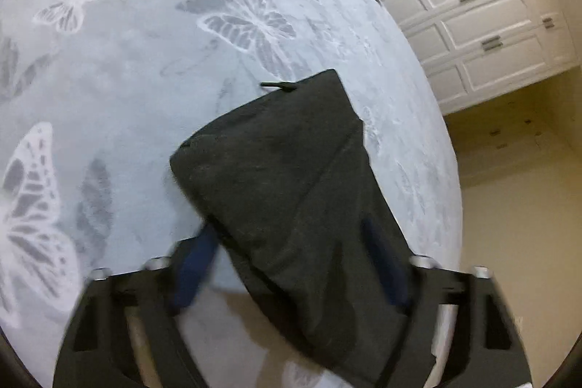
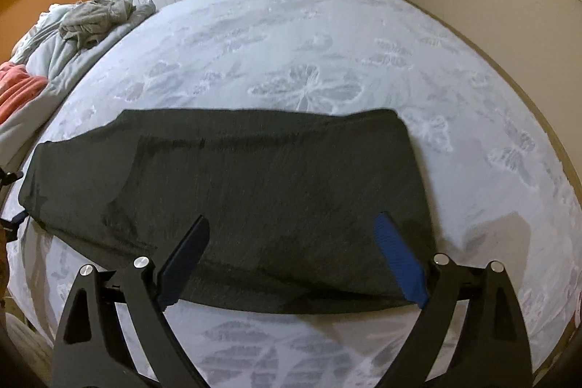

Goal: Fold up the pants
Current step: 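Grasp the folded pants edge with the left gripper and fold it toward the right gripper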

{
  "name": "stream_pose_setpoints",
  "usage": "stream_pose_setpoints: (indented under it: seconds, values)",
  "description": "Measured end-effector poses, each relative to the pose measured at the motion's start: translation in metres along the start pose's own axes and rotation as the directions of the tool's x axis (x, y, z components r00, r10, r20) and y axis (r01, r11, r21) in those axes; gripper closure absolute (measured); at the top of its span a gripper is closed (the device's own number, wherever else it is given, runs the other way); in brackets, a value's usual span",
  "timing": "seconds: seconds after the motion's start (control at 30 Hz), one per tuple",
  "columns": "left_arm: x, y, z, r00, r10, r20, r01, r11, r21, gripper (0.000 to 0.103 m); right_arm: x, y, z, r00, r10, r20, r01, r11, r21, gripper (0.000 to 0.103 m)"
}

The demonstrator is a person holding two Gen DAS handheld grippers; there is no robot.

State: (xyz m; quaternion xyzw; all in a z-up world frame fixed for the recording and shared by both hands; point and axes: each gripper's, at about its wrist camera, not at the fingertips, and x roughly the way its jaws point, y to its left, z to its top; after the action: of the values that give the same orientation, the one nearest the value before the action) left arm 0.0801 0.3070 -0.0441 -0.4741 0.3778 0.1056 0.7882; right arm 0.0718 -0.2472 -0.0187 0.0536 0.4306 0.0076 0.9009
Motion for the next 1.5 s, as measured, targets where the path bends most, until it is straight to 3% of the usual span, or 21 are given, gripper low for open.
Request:
stream_pose_setpoints:
  seconds: [0.07, 0.13, 0.2, 0.23, 0.3, 0.33, 0.4, 0.43, 0.47, 0.57, 0.6, 0.67, 0.77, 0.83, 0.93, 1.03, 1.07, 1.17, 1.33, 1.4, 1.5]
  values:
    - [0.0, -0.009, 0.0, 1.0, -0.015, 0.011, 0.015, 1.0, 0.008, 0.087, 0.002, -0.002, 0.001, 1.0, -0.017, 0.002, 0.017, 1.0, 0.001, 0.013]
    - [-0.013, -0.033, -0.004, 0.997, -0.049, 0.066, 0.044, 0.996, 0.072, 0.089, 0.0, -0.007, 0.004, 0.999, -0.032, 0.014, 0.032, 0.999, 0.019, 0.013]
    - [-0.039, -0.086, -0.025, 0.983, -0.135, 0.125, 0.098, 0.959, 0.266, 0.09, -0.006, -0.017, 0.008, 0.999, -0.032, 0.033, 0.03, 0.997, 0.065, 0.013]
    - [-0.048, -0.112, -0.042, 0.976, -0.183, 0.118, 0.129, 0.924, 0.36, 0.09, -0.008, -0.022, 0.01, 0.999, -0.033, 0.04, 0.03, 0.996, 0.082, 0.013]
    - [-0.059, -0.164, -0.093, 0.959, -0.279, 0.037, 0.216, 0.813, 0.541, 0.09, -0.013, -0.032, 0.014, 0.997, -0.042, 0.058, 0.034, 0.992, 0.122, 0.013]
    - [-0.058, -0.185, -0.129, 0.948, -0.315, -0.039, 0.271, 0.741, 0.614, 0.09, -0.015, -0.04, 0.015, 0.996, -0.049, 0.07, 0.038, 0.988, 0.148, 0.013]
    - [-0.04, -0.21, -0.19, 0.946, -0.276, -0.171, 0.311, 0.622, 0.719, 0.083, -0.016, -0.052, 0.018, 0.996, -0.055, 0.066, 0.042, 0.982, 0.184, 0.013]
    - [-0.031, -0.214, -0.209, 0.949, -0.241, -0.202, 0.308, 0.586, 0.749, 0.078, -0.016, -0.056, 0.018, 0.996, -0.055, 0.063, 0.042, 0.979, 0.2, 0.013]
    - [-0.012, -0.218, -0.24, 0.957, -0.162, -0.241, 0.291, 0.526, 0.8, 0.065, -0.016, -0.06, 0.018, 0.997, -0.049, 0.063, 0.034, 0.976, 0.215, 0.013]
    - [0.014, -0.211, -0.285, 0.971, -0.005, -0.24, 0.217, 0.445, 0.869, 0.055, -0.017, -0.067, 0.018, 0.998, 0.0, 0.061, -0.015, 0.97, 0.242, 0.013]
    - [0.014, -0.207, -0.294, 0.97, 0.014, -0.243, 0.215, 0.422, 0.881, 0.043, -0.017, -0.066, 0.019, 0.998, 0.02, 0.064, -0.035, 0.969, 0.244, 0.013]
    - [0.005, -0.201, -0.301, 0.984, 0.006, -0.18, 0.163, 0.39, 0.906, 0.027, -0.017, -0.059, 0.02, 0.995, 0.077, 0.067, -0.09, 0.97, 0.225, 0.013]
    - [-0.014, -0.199, -0.308, 0.998, -0.03, -0.05, 0.057, 0.331, 0.942, 0.02, -0.006, -0.038, 0.023, 0.984, 0.176, 0.035, -0.18, 0.969, 0.17, 0.013]
    - [-0.018, -0.199, -0.307, 0.998, -0.031, 0.047, -0.036, 0.294, 0.955, 0.018, 0.005, -0.017, 0.024, 0.963, 0.268, -0.014, -0.264, 0.955, 0.134, 0.013]
    - [-0.019, -0.195, -0.3, 0.988, -0.021, 0.151, -0.14, 0.275, 0.951, 0.017, 0.02, 0.016, 0.019, 0.944, 0.317, -0.089, -0.313, 0.948, 0.055, 0.013]
    - [-0.014, -0.195, -0.288, 0.988, -0.003, 0.155, -0.148, 0.291, 0.945, 0.017, 0.031, 0.037, 0.011, 0.94, 0.309, -0.141, -0.312, 0.95, 0.0, 0.014]
    - [-0.013, -0.195, -0.286, 0.988, 0.004, 0.152, -0.146, 0.296, 0.944, 0.017, 0.034, 0.041, 0.01, 0.935, 0.318, -0.155, -0.323, 0.947, -0.003, 0.021]
    - [-0.011, -0.194, -0.284, 0.989, 0.015, 0.148, -0.145, 0.305, 0.941, 0.017, 0.04, 0.045, 0.007, 0.913, 0.367, -0.181, -0.368, 0.929, 0.03, 0.036]
    - [-0.023, -0.188, -0.293, 0.988, 0.011, 0.155, -0.152, 0.293, 0.944, 0.017, 0.053, 0.043, 0.009, 0.869, 0.459, -0.183, -0.439, 0.887, 0.14, 0.039]
    - [-0.023, -0.188, -0.294, 0.987, 0.01, 0.158, -0.154, 0.291, 0.944, 0.017, 0.056, 0.045, 0.01, 0.866, 0.468, -0.177, -0.447, 0.883, 0.146, 0.04]
    - [-0.02, -0.188, -0.294, 0.987, 0.016, 0.161, -0.159, 0.289, 0.944, 0.017, 0.055, 0.052, 0.009, 0.887, 0.427, -0.176, -0.416, 0.904, 0.095, 0.06]
